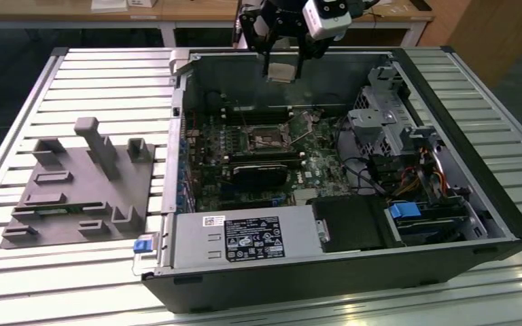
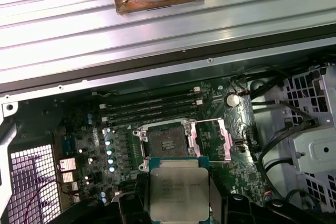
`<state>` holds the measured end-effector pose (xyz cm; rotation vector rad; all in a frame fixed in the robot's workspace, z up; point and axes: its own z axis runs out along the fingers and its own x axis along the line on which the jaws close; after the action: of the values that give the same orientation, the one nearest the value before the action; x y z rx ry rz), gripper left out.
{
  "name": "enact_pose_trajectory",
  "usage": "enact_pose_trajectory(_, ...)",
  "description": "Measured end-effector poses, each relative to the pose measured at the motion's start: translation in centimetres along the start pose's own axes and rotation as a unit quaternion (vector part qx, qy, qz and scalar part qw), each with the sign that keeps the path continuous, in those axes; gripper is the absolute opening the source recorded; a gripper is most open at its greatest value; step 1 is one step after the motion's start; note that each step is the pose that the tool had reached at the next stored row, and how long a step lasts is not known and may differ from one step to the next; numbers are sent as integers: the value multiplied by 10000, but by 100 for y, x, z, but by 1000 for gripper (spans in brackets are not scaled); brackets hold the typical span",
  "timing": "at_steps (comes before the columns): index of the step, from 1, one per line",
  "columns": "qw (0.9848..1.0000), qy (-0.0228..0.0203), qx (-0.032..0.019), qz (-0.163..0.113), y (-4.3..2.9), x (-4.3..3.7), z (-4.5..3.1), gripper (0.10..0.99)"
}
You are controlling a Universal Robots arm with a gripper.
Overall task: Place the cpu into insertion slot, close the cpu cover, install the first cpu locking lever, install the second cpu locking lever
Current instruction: 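Place the cpu into insertion slot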
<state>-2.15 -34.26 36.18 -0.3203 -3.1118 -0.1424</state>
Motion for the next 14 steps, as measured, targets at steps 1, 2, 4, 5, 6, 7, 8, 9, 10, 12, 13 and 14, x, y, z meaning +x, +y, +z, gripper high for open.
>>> enact_pose_trajectory(1, 10000, -1, 0, 9, 0, 0, 0, 541)
enact_pose_trajectory(2, 10000, -2, 0, 18, 0, 0, 0, 541)
enact_pose_trajectory(4, 10000, -3, -1, 35, 0, 0, 0, 541)
enact_pose_trajectory(5, 10000, -4, -1, 44, 0, 0, 0, 541)
enact_pose_trajectory(6, 10000, -5, -1, 54, 0, 0, 0, 541)
enact_pose_trajectory(7, 10000, -6, -1, 62, 0, 0, 0, 541)
enact_pose_trajectory(8, 10000, -7, -1, 71, 0, 0, 0, 541)
enact_pose_trajectory(9, 10000, -7, -1, 81, 0, 0, 0, 541)
enact_pose_trajectory(10, 10000, -8, -2, 90, 0, 0, 0, 541)
enact_pose_trajectory(12, 9999, -10, -2, 109, 0, 0, 0, 541)
enact_pose_trajectory(13, 9999, -11, -2, 118, 0, 0, 0, 541)
enact_pose_trajectory(14, 9999, -11, -2, 127, 0, 0, 0, 541)
